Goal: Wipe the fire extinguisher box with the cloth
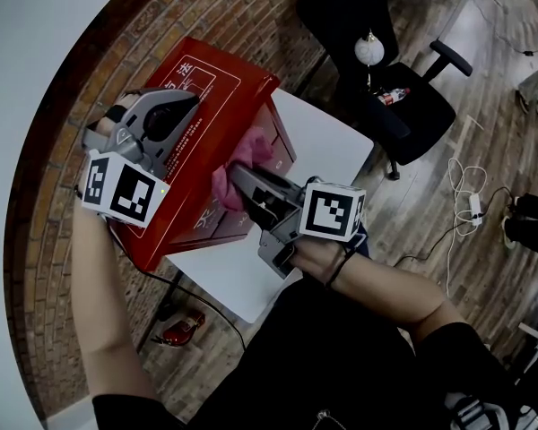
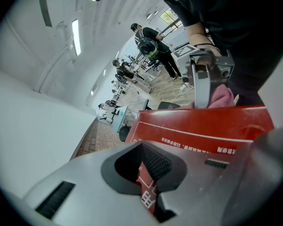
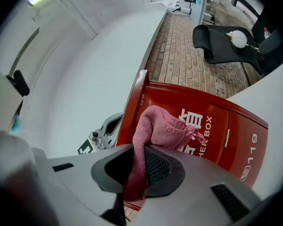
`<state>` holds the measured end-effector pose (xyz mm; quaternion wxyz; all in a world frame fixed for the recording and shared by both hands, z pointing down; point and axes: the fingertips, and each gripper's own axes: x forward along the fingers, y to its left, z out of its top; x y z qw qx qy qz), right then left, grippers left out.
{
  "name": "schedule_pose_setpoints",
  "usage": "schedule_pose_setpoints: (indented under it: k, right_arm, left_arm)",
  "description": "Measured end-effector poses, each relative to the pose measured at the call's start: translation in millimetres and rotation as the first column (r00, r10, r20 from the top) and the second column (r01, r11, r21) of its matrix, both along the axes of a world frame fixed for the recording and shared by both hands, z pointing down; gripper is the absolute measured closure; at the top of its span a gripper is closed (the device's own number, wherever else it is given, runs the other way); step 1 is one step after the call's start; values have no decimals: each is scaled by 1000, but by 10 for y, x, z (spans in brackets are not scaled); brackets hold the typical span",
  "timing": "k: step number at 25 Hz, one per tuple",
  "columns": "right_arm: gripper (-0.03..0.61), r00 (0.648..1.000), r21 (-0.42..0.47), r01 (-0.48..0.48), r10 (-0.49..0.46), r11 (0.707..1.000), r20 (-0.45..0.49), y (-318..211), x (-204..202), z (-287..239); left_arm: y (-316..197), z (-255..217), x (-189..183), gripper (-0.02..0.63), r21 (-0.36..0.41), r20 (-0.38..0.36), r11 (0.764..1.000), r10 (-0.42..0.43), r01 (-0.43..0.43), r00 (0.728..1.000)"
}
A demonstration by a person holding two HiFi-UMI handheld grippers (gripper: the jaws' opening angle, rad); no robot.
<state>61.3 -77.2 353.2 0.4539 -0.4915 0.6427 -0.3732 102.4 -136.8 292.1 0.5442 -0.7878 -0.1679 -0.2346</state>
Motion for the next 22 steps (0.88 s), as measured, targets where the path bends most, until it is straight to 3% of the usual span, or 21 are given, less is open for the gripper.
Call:
schedule_pose_setpoints:
  k: [7,22]
  right_arm:
    - [514,1000,23,0,0,1000,-13,9,-4,-215]
    - [514,998,-14,68,-68,998,-3,0,-12,-213]
  left_arm:
    - [2,10,4,597,-2,1,1000,1,-1,1000]
    - [36,7,7,595,0,-1,1000,7,-7,1000]
